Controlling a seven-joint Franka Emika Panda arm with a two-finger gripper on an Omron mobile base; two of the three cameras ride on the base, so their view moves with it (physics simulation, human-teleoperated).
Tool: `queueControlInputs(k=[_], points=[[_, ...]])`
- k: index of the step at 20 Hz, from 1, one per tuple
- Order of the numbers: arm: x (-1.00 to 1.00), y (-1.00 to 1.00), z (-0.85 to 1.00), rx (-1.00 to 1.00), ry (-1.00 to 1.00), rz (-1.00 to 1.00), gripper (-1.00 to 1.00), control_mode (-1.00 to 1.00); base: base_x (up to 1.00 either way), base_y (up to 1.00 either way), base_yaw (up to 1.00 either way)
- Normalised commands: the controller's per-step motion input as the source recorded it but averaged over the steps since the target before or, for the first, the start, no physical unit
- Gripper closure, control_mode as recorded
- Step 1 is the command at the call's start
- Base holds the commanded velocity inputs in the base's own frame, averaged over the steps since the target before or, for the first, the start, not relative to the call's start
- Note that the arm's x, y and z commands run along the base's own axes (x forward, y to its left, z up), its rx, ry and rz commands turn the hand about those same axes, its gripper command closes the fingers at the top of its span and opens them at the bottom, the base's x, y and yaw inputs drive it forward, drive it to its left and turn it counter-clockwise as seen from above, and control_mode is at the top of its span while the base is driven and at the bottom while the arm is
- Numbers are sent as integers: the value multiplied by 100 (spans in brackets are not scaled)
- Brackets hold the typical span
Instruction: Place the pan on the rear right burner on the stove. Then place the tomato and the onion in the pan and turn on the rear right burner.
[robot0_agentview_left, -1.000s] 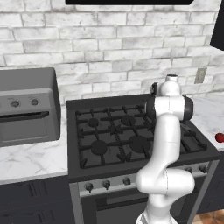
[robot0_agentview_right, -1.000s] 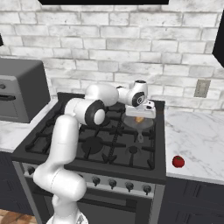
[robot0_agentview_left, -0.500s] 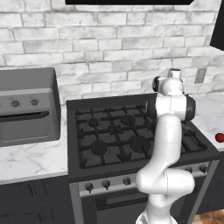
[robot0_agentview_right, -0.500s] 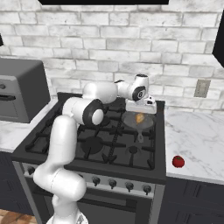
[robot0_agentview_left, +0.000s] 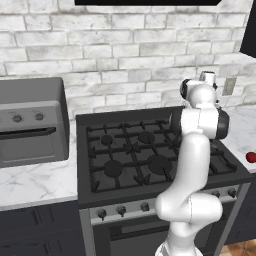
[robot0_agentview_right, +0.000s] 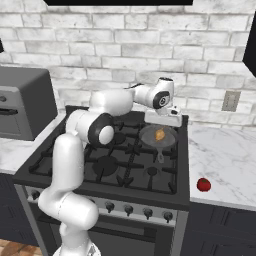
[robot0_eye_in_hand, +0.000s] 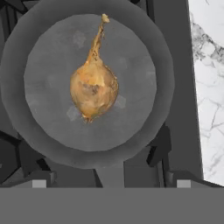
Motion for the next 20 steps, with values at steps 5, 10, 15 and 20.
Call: queueControlInputs(k=[5, 10, 15, 20], points=[[-74, -38, 0, 0, 0, 0, -100, -100, 0, 0, 0], [-78, -44, 0, 0, 0, 0, -100, -100, 0, 0, 0], [-60, -39, 0, 0, 0, 0, -100, -100, 0, 0, 0], [-35, -30, 0, 0, 0, 0, -100, -100, 0, 0, 0]])
